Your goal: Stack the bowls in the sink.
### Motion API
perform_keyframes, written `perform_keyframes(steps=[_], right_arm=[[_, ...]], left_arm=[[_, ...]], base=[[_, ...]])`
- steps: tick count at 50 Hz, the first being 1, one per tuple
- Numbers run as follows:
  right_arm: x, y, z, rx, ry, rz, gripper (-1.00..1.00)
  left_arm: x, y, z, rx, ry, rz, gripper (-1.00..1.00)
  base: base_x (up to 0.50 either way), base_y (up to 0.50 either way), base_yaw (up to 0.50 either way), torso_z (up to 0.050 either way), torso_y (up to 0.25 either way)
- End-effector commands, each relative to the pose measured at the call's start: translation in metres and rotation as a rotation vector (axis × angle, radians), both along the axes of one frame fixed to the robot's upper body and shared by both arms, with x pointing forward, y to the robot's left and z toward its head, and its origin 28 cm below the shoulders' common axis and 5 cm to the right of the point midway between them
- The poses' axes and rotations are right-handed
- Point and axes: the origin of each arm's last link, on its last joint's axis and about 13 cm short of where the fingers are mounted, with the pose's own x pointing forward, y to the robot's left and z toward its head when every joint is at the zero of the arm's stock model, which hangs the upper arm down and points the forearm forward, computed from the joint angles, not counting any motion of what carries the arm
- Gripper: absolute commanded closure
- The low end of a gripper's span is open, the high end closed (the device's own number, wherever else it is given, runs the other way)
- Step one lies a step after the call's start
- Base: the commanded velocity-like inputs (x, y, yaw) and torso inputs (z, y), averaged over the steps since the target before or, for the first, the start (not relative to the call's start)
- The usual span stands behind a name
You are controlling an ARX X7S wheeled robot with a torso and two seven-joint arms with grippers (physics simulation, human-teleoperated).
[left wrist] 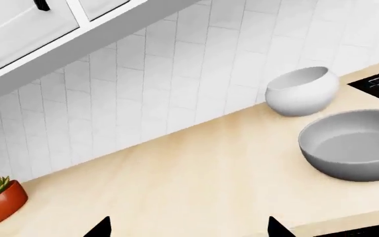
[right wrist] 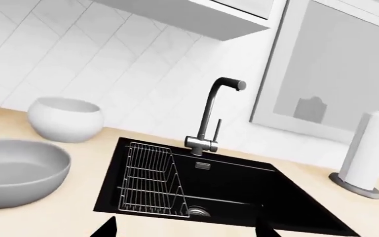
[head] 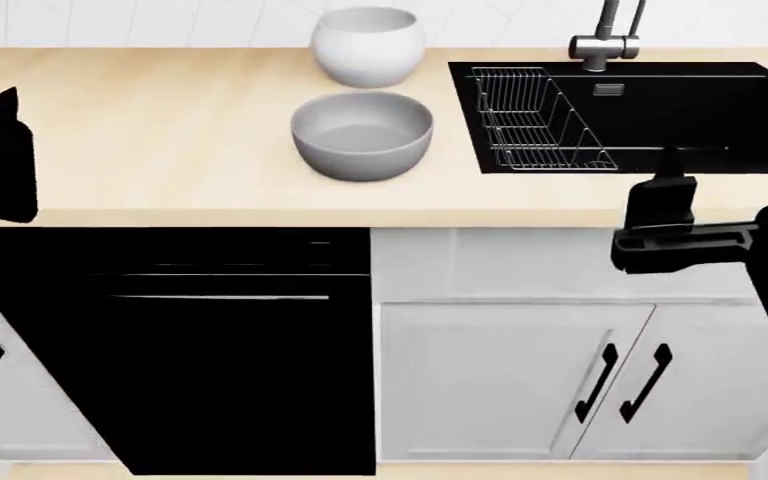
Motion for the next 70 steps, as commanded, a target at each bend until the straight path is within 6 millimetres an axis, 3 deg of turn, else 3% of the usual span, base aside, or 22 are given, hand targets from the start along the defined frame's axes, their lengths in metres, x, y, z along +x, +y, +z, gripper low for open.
perform_keyframes(steps=[1,28,70], right_arm=[[-0.002,0.001,0.005,0.001,-0.009,0.031,-1.00],[0.003,0.006,0.007,0.002,0.008,0.065,-1.00],[0.003,0.002,0.001,0.024,0.021,0.048,-1.00]], left_arm=[[-0.019,0.011,0.014,0.068,0.033,0.057,-1.00],[-0.021,0.005,0.029,0.044,0.008,0.000,-1.00],[-0.023,0.004,0.029,0.061,0.022,-0.011,-1.00]], base=[[0.32,0.00,0.00,0.000,0.000],[0.50,0.00,0.00,0.000,0.001],[0.50,-0.02,0.00,0.000,0.001]])
